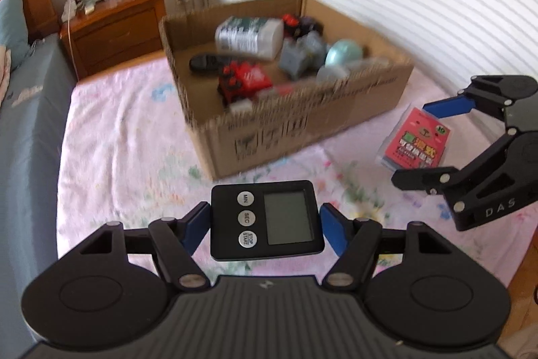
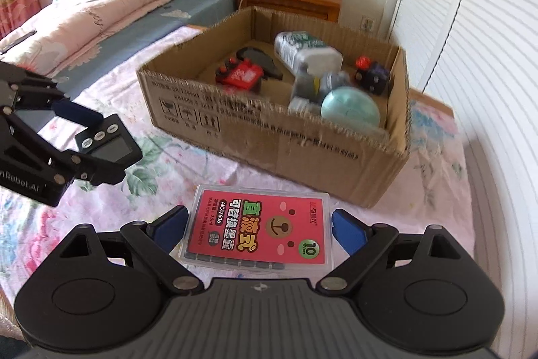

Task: Organize rigid objects
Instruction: 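Carry the timer and card box into the cardboard box and release both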

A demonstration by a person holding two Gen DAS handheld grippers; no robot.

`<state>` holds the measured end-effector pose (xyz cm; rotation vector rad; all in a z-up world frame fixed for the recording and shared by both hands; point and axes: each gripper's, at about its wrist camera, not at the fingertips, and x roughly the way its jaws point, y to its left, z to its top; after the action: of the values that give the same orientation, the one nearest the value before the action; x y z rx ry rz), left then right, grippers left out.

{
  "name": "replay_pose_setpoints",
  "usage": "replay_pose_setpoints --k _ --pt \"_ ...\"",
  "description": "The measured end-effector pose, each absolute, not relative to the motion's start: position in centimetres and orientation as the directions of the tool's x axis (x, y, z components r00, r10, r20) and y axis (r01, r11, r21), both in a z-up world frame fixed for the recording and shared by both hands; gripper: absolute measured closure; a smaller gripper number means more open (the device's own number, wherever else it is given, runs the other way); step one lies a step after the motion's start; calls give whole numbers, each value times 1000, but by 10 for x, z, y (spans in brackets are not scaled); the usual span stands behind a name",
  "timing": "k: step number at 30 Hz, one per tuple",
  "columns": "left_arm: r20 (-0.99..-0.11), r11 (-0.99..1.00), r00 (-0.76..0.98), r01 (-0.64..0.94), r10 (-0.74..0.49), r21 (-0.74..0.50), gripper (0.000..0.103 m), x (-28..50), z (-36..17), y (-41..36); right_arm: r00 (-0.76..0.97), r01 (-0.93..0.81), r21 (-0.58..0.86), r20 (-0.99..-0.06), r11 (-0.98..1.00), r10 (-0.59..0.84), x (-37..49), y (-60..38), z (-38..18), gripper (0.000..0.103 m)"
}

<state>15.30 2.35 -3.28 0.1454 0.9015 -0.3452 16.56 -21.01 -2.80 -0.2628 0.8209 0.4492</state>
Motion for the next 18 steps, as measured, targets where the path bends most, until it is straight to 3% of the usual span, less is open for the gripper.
replay_pose_setpoints --k 10,18 --pt "-720 921 645 389 -257 20 33 197 17 7 663 -488 -90 -685 868 301 171 -212 15 9" --pt "-714 930 660 365 -234 33 33 265 18 -4 684 -466 -88 -667 881 295 186 -218 28 9"
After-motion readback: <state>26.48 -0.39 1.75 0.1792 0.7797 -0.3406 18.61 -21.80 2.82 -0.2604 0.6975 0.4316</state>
